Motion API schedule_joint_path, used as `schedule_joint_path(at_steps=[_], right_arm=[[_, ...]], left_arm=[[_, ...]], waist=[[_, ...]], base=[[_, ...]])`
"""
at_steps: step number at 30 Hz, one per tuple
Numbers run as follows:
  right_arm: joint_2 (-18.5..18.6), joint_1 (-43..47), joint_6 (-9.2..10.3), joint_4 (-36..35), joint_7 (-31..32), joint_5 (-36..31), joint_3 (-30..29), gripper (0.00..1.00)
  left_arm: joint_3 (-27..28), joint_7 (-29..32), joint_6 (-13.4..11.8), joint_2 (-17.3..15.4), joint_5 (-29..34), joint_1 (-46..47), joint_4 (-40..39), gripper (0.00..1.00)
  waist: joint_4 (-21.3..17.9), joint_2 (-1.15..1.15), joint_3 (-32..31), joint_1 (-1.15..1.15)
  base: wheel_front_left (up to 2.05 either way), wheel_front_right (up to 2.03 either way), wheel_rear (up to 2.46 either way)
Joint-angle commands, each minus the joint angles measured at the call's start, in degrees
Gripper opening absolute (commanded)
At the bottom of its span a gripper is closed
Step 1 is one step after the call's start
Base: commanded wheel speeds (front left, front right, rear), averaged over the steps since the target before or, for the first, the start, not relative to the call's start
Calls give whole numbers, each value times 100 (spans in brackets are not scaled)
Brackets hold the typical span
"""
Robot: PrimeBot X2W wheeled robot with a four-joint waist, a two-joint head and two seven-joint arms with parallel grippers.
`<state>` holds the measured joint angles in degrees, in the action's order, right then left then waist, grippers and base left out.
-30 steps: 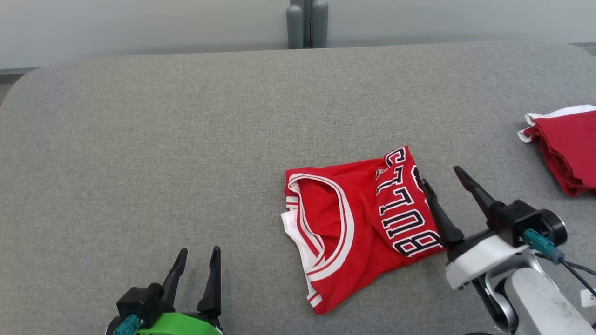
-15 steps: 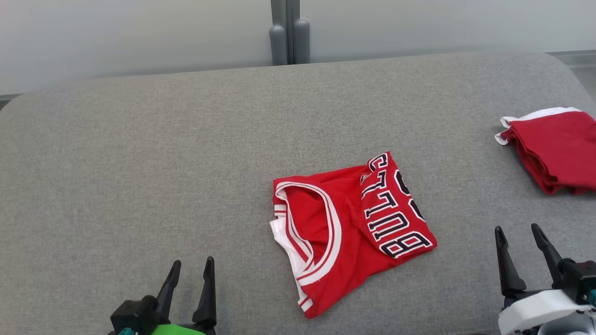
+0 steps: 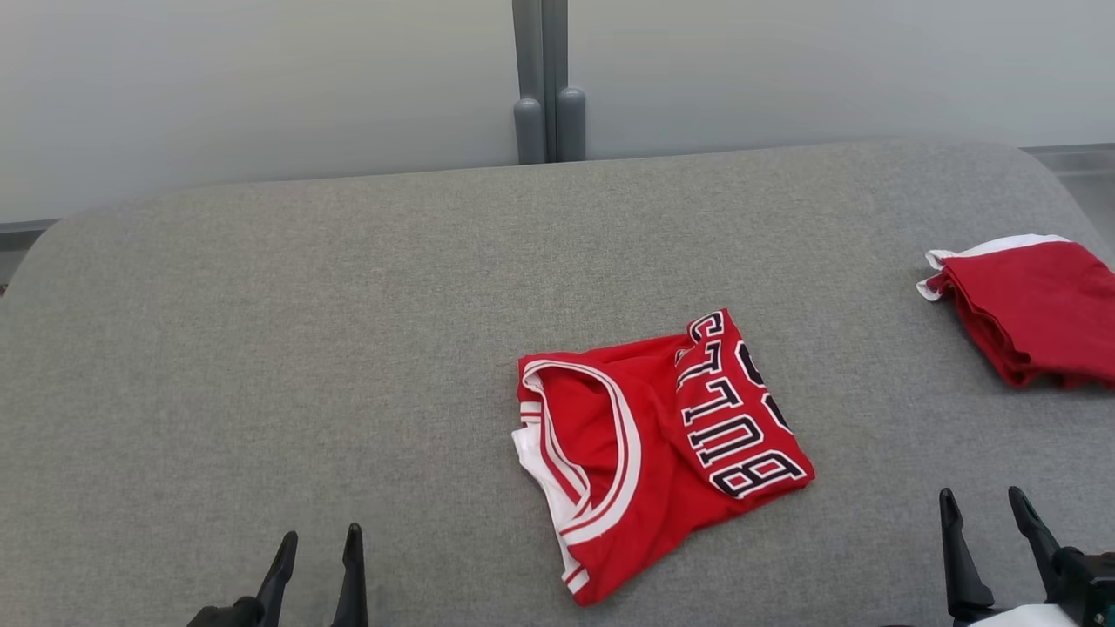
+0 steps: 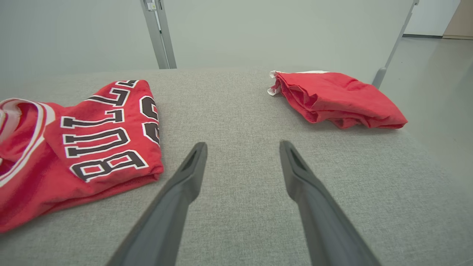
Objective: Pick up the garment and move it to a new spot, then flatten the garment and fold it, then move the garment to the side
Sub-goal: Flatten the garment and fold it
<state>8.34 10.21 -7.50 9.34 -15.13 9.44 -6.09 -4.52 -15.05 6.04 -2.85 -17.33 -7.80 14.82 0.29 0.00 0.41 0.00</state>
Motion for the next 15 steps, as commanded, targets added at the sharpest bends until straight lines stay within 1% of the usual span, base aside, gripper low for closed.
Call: schedule_joint_path(at_steps=[1,4,10,15], right_arm=[[26,30,3,-40,1,-37,48,100],[72,5,3,-53,1,-44,138,100],[260,-155,3,-22,1,-21,512,100],[334,-239,3,-3,1,8,610,100]], left_arm=[[63,-13,35,-9,68,-83,-46,100],[107,-14,58,-9,110,-115,-66,100],[166,-14,105,-9,154,-156,-108,100],[176,-13,123,-9,112,-213,-111,100]], waist=[[30,0,-37,0],[47,0,-56,0],[92,0,-113,0],[161,0,-177,0]], base=[[0,0,0],[0,0,0],[0,0,0],[0,0,0]])
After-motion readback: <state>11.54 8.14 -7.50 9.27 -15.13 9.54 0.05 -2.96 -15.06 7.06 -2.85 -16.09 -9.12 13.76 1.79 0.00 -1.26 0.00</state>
